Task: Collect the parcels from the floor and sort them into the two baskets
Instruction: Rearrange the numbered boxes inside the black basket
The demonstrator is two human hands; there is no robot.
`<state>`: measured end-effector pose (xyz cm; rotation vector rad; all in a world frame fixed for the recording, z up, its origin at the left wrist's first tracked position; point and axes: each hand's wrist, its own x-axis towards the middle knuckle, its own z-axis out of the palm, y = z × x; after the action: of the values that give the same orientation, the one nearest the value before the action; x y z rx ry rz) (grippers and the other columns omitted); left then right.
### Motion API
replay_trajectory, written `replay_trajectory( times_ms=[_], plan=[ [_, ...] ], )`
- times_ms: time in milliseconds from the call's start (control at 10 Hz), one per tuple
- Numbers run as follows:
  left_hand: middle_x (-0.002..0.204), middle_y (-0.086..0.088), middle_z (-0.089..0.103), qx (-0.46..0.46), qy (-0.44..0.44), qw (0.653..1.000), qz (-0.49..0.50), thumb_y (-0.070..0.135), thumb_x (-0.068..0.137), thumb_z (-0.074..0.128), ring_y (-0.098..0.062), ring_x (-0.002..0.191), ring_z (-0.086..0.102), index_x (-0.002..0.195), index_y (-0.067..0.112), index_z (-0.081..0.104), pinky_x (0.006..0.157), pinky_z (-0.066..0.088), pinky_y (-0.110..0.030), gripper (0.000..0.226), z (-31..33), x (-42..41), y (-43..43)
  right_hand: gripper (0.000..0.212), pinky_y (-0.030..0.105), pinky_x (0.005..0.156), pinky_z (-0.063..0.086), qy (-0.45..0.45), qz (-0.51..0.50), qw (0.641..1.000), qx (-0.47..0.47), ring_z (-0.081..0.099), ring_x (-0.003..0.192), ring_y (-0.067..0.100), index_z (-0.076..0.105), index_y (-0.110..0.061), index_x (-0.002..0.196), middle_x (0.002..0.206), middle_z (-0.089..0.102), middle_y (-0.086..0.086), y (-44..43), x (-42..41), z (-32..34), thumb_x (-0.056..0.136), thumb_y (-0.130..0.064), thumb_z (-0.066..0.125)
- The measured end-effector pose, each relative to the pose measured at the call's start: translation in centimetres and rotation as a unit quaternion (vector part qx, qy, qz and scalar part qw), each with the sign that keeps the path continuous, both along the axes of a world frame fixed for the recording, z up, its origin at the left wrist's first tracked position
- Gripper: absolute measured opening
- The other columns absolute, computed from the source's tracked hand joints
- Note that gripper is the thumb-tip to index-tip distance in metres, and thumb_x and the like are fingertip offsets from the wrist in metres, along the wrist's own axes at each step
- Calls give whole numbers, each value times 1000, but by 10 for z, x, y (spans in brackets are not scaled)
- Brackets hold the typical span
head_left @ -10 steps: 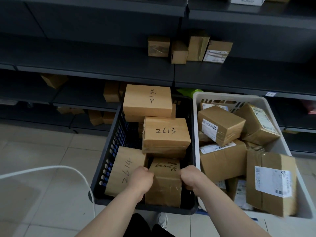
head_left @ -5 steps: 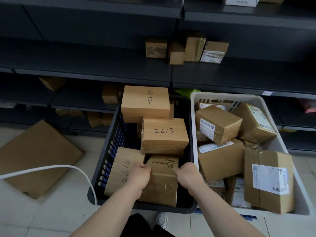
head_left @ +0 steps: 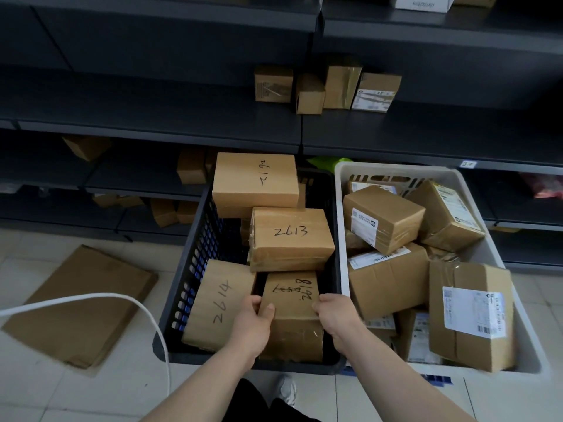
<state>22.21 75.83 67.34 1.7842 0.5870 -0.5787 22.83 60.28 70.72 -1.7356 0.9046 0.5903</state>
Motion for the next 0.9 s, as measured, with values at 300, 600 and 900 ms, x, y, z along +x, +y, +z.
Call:
replay_trajectory(
  times_ms=[300,600,900],
  plan=[
    [121,8,58,-47,-1,999,-7,16,99,50,-10,109,54,133,25,46,95,45,-28,35,-6,-7,9,47,38,91,56,-11,-43,999,32,61,107,22,43,-9,145,131,60,9,3,-6,-17,98,-6,50],
    [113,3,61,73,10,991,-108,8,94,52,-12,97,56,129,16,50,78,46,-22,36,-14,2,-1,27,31,74,49,45,71,993,-87,49,66,12,46,-16,71,78,52,2,11,1,-40,93,-1,42],
    [147,-5,43,89,67,976,-189,13,100,43,-22,122,50,155,23,8,98,39,-25,66,-18,18,-4,65,36,98,50,65,173,982,-33,55,114,26,26,-21,152,133,54,8,15,10,-66,92,-1,37]
  ],
)
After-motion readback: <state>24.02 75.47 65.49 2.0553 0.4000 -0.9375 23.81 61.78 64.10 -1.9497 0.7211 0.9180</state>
